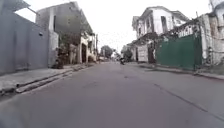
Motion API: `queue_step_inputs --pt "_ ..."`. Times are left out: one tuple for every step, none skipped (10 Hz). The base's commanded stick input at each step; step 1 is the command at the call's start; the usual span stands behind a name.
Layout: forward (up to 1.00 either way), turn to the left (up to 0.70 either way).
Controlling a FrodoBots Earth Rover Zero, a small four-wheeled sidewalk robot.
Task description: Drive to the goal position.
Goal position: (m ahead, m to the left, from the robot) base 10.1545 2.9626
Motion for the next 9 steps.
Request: queue_step_inputs --pt "1.0 0.04" --pt "1.0 0.04" --pt "1.0 0.04" --pt "1.0 0.04" --pt "1.0 0.04" --pt "1.0 0.04" --pt "1.0 0.04" --pt "1.0 0.04" --pt "1.0 0.04"
